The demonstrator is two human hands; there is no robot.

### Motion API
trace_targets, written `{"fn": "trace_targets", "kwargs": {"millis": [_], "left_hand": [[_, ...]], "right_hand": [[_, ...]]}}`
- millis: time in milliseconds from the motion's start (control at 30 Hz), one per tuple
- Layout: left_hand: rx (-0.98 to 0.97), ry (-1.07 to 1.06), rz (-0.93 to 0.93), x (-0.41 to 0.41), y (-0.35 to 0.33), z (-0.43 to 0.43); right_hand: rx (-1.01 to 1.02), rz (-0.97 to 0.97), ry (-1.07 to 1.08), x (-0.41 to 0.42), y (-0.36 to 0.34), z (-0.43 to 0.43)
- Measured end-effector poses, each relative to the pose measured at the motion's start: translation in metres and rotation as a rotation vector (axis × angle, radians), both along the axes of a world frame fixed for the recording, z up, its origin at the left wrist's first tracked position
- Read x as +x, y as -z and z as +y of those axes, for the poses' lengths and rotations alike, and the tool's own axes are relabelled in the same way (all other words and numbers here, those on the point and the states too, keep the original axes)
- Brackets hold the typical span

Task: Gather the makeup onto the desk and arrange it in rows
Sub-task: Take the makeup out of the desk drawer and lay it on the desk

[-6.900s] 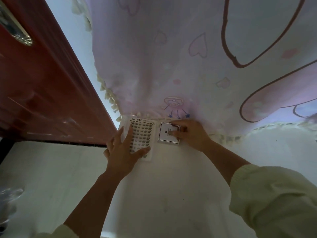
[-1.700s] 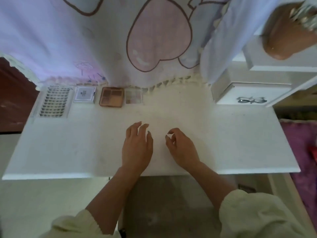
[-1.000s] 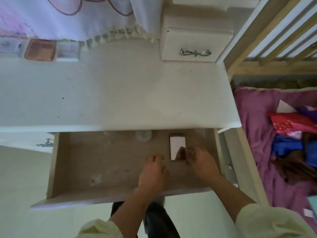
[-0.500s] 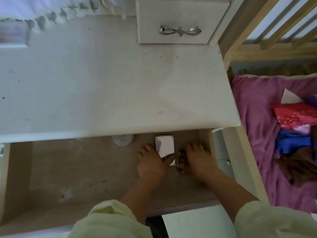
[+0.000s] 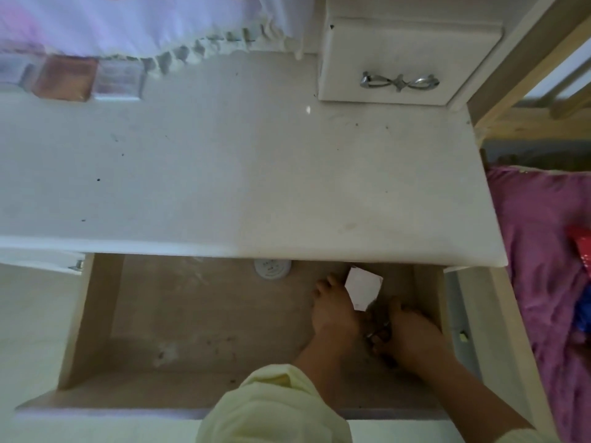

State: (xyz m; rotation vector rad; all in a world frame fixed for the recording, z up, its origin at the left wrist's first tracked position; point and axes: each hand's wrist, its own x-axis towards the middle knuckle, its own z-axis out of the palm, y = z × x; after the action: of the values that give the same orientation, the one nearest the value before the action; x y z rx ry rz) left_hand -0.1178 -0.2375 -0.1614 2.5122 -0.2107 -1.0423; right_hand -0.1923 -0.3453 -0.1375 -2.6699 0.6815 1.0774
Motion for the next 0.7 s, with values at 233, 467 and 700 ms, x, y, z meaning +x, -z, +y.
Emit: {"fn": "trace_targets", "kwargs": {"millis": [233, 467, 700], "left_hand": [[-0.099, -0.058, 0.063, -0.005, -0.002, -0.003], [-0.049, 0.131, -0.050, -0.010, -0.013, 0.009], [-0.328, 0.003, 0.214, 0.009, -0.063, 0.061]], "right_hand": [[-0.087, -0.080, -0.066, -0.012, 0.000, -0.006], [-0.063, -0.163, -0.018, -0.013, -0.010, -0.006], [0.207, -0.194, 0.097, 0.010, -0.061, -0.001]]}}
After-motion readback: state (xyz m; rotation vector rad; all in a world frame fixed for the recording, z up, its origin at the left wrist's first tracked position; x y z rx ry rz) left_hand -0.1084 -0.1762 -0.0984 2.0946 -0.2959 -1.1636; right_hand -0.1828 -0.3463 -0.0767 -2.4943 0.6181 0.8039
